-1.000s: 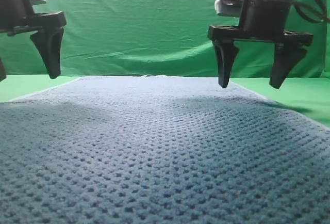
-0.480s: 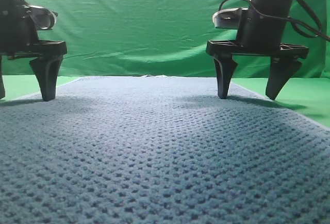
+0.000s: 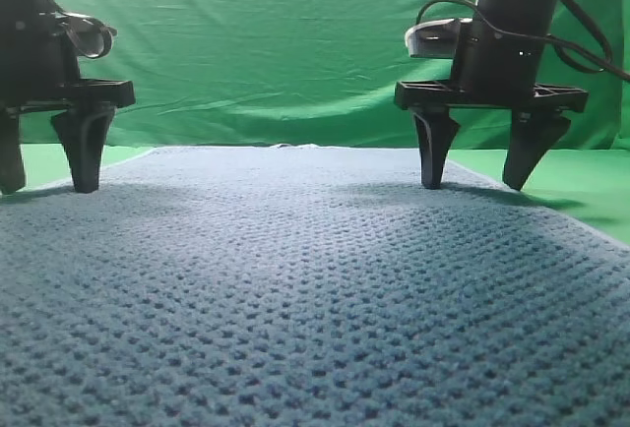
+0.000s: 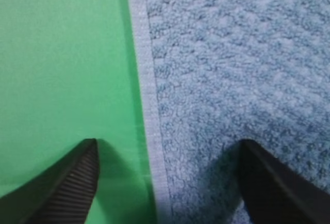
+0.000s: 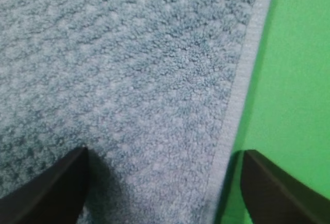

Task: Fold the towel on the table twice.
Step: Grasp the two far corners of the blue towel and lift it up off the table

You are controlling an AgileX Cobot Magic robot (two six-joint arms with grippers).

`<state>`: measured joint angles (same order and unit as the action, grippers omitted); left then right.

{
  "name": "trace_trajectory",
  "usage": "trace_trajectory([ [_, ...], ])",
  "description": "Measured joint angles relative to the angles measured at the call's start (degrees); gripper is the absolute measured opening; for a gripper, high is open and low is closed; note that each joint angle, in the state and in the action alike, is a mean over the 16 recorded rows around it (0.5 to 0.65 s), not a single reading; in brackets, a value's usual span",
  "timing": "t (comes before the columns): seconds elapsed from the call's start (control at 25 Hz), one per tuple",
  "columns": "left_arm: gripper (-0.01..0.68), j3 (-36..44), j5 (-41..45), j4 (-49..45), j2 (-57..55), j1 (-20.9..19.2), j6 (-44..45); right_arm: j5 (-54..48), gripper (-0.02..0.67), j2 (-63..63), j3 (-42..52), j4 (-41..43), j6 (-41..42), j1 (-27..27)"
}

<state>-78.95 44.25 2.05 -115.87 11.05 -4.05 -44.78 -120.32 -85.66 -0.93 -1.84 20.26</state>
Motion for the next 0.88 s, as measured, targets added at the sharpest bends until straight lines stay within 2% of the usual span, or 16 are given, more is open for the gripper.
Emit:
trace_trajectory([
  [0.28, 0.183, -1.0, 1.1, 2.7, -1.0, 0.5, 1.8, -1.0, 0.264, -0.6, -0.7, -0.4, 0.0, 1.0],
  [0.44, 0.066, -2.7, 2.7, 4.0, -1.5, 0.7, 2.7, -2.2, 0.123, -0.9, -1.8, -0.5, 0.0, 1.5],
  [0.56, 0.018, -4.6, 4.5, 4.6, -1.9, 0.8, 2.9, -3.9, 0.046, -1.0, -3.3, -0.5, -0.1, 1.7],
  [0.64, 0.007, -6.4, 5.8, 4.8, -1.8, 0.8, 2.8, -5.3, 0.018, -1.0, -4.9, -0.2, -0.2, 1.6],
  [0.88, 0.000, -15.1, 9.4, 4.9, 0.2, 1.0, 2.2, -9.9, 0.000, -0.2, -14.4, 2.2, -0.4, 1.0],
])
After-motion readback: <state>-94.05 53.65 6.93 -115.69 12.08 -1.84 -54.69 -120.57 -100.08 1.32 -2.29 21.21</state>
